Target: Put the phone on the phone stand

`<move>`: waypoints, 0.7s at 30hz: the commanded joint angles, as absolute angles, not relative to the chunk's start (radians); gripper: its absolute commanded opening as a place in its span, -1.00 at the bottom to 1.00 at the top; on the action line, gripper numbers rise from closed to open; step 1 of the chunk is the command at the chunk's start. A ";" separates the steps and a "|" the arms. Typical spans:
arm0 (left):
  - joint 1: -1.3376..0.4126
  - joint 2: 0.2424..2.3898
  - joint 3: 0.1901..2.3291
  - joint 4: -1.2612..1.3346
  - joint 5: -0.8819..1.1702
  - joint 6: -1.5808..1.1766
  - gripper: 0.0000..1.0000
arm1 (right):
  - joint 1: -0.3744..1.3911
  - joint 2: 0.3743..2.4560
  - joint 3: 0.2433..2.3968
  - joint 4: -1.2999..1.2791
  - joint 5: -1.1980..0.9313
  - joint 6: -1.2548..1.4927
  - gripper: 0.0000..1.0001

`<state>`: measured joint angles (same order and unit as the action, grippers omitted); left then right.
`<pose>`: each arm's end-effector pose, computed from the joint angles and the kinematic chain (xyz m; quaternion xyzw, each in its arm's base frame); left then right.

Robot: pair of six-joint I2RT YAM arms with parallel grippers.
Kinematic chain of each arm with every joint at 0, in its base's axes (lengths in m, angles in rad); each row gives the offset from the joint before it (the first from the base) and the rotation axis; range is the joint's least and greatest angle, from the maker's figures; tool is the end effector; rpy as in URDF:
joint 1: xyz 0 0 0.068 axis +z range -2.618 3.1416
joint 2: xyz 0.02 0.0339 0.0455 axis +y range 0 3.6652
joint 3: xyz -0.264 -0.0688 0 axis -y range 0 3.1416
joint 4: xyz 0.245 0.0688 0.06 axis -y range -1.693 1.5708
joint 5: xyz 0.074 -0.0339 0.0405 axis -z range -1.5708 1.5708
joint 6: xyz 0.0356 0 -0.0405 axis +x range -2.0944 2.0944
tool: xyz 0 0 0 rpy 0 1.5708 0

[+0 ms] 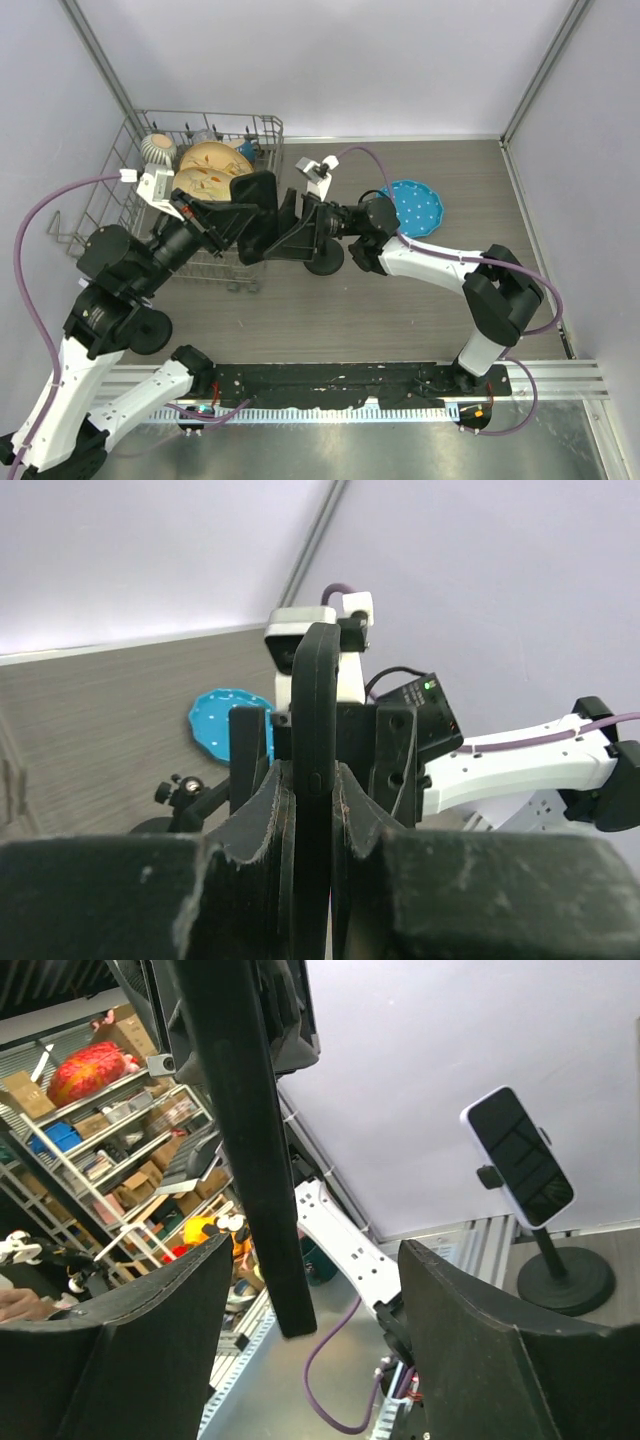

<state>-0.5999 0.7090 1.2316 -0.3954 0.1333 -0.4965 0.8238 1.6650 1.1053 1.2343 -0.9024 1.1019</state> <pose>0.0884 -0.0662 0.4735 0.0840 0.6558 -0.4279 0.6163 0.2236 0.2826 0.3571 -0.3352 0.4406 0.7737 0.3082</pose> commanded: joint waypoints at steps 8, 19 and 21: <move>-0.598 0.739 1.175 -0.115 0.229 -0.586 -1.00 | 0.854 1.697 1.149 1.462 -0.819 1.206 -0.48; -0.598 0.805 1.425 -0.638 0.202 -0.492 0.46 | 0.821 1.623 1.147 1.183 -1.025 0.978 -0.99; -0.598 0.801 1.433 -0.667 0.212 -0.495 0.60 | 0.819 1.595 1.123 1.149 -1.046 0.939 -0.99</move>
<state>-0.5949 0.8040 1.3804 -0.5194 0.1947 -0.5205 0.8280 1.6844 1.1130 1.2293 -0.9791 1.0657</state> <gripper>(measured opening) 0.769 0.210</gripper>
